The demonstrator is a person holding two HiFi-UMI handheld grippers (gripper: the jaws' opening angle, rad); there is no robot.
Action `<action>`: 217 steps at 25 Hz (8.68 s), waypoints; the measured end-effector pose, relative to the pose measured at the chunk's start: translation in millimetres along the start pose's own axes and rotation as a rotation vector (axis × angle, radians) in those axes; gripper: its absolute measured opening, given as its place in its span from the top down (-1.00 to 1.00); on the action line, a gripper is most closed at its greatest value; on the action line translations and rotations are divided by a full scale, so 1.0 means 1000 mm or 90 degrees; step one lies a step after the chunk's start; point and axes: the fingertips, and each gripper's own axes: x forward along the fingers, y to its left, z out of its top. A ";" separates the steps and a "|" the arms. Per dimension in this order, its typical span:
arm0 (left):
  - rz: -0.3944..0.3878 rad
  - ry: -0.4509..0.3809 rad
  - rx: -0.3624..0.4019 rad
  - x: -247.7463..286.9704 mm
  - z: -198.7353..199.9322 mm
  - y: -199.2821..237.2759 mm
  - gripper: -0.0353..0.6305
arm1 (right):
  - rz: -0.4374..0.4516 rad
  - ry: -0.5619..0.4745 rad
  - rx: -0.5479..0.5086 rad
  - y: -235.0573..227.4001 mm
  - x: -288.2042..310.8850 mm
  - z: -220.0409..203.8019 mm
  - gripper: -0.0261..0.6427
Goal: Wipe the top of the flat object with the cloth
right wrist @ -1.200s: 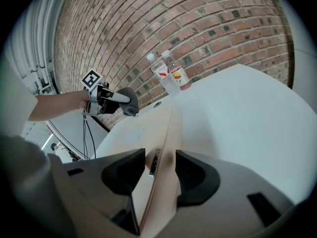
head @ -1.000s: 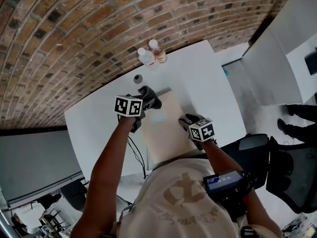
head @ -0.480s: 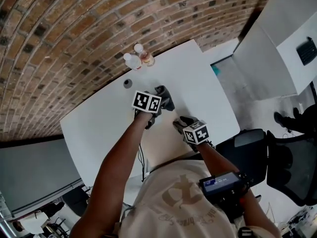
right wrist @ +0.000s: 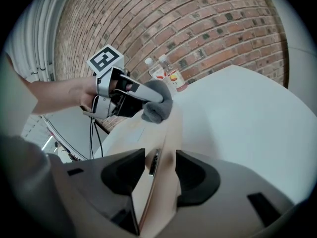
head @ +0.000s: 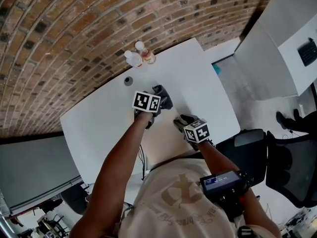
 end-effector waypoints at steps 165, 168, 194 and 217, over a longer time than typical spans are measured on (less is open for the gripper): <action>0.134 -0.043 -0.193 -0.120 -0.213 0.020 0.57 | 0.018 0.051 0.100 0.009 -0.039 -0.053 0.38; 0.093 -0.073 -0.208 -0.121 -0.207 0.002 0.57 | 0.041 0.067 0.112 0.009 -0.039 -0.051 0.38; -0.081 -0.087 -0.107 0.004 -0.108 -0.143 0.57 | 0.113 0.156 0.022 -0.023 0.009 0.039 0.31; 0.075 -0.114 -0.300 -0.100 -0.232 -0.026 0.55 | 0.112 0.170 0.005 -0.023 0.016 0.027 0.30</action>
